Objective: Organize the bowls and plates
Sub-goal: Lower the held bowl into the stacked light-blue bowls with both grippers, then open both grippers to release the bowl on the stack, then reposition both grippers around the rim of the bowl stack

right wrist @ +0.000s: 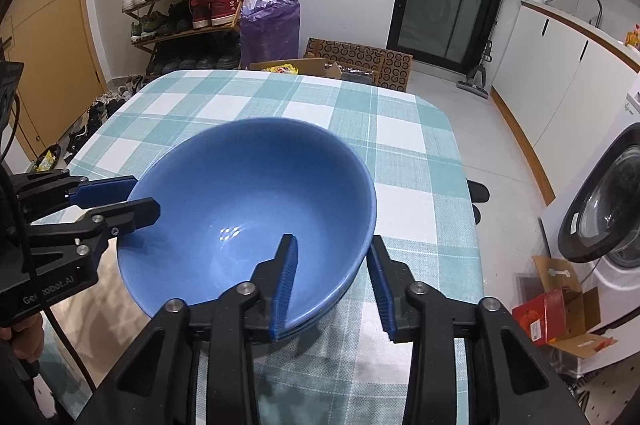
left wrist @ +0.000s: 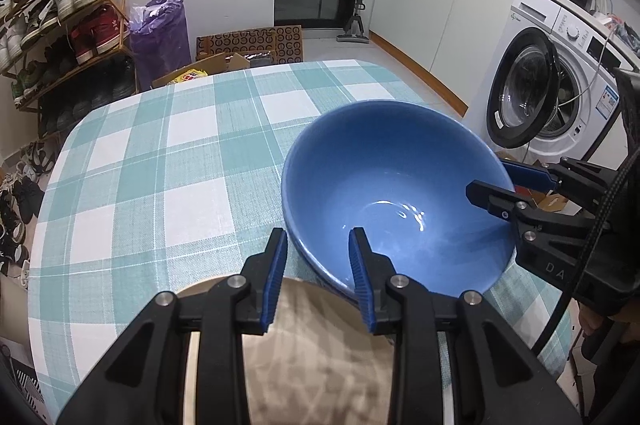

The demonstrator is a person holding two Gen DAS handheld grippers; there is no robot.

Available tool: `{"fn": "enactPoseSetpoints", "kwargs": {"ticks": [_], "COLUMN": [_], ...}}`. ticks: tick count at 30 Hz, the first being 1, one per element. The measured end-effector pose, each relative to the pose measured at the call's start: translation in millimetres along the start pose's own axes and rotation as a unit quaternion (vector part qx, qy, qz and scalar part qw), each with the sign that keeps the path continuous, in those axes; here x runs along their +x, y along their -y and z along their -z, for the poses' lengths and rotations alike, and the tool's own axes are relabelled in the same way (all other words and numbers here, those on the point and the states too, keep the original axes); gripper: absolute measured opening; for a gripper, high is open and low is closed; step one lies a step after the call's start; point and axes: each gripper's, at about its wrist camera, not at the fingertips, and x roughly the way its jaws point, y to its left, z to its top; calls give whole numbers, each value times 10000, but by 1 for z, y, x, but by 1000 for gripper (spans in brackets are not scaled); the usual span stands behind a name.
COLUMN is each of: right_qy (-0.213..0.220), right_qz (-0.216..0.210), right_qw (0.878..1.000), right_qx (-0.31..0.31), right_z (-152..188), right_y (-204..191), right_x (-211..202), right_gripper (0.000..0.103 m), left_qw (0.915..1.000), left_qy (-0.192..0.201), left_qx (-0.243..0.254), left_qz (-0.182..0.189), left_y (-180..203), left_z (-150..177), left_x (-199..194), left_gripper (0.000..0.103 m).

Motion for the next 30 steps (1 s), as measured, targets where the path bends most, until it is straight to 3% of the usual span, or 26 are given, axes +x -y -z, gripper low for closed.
{"fn": "enactPoseSetpoints", "kwargs": {"ticks": [8,16,19,24,26,30], "right_qy": [53,190,184,159,169,196], "right_qz": [-109,-210,-207,-250,-269,-299], "right_qw": [9998,9992,9990,9987,9986,9982], "right_qx": [126,282,337,411,422,478], "right_z": [3,5,5,7,8,9], "right_y": [9,16,20,23,24,27], "right_x": [-5,-12,-12,-11,-10,-9], "right_gripper": [55,82,86,92,96,100], "left_qw": [10000,9999,9999,9996,9995,9992], "left_qy": [-3,2,5,87,96,154], "left_qx": [-70,-100,-165,-233,-273,-374], "left_qz": [-6,-24,-18,-108,-110,-64], "left_y": [-3,-7,-10,-16,-18,-23], "left_z": [0,0,0,1,1,1], "left_x": [-5,-8,-8,-9,-8,-7], "left_gripper": [49,56,60,81,83,98]}}
